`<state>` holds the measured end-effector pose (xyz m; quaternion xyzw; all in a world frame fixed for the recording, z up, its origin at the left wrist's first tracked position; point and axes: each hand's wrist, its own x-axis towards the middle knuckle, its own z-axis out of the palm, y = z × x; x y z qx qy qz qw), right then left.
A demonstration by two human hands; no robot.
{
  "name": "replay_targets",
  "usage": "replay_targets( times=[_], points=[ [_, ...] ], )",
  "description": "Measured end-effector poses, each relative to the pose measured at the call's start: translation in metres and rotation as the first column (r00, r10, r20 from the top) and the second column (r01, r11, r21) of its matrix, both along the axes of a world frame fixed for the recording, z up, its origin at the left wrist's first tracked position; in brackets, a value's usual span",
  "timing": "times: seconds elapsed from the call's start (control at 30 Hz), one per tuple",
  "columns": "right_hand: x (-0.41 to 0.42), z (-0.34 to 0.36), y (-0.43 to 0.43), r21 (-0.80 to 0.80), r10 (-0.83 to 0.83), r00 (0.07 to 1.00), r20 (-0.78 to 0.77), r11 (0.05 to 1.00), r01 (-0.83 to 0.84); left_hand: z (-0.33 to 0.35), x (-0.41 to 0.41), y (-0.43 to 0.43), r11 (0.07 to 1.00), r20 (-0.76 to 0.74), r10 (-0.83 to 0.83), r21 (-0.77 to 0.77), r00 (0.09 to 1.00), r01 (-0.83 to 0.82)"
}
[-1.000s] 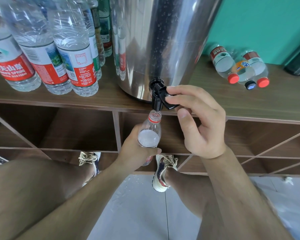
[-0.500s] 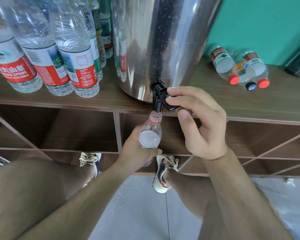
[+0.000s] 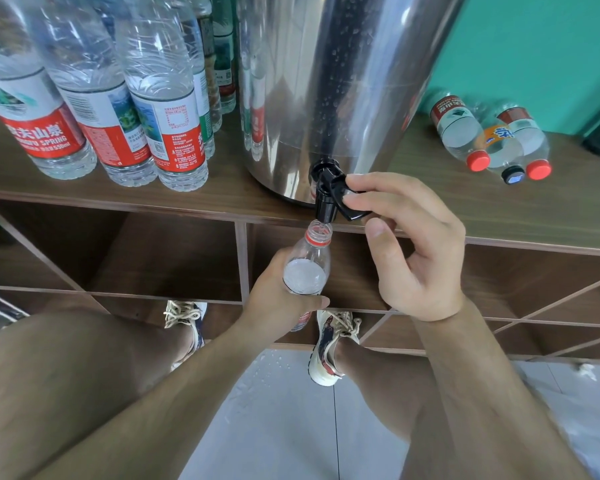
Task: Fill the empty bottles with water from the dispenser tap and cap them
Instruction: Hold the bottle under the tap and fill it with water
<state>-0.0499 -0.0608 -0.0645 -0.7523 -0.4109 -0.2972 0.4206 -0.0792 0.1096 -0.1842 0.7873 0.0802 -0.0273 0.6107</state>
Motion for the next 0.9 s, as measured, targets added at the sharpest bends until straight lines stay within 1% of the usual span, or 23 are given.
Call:
replay_targets(
  times=[0.9],
  points=[
    [0.0004, -0.0011, -0.0013, 0.001, -0.023, 1.000, 0.017, 1.000, 0.022, -0.0005, -0.0003, -0.0028, 0.999, -0.015, 0.005, 0.032, 1.000, -0.004]
  ],
)
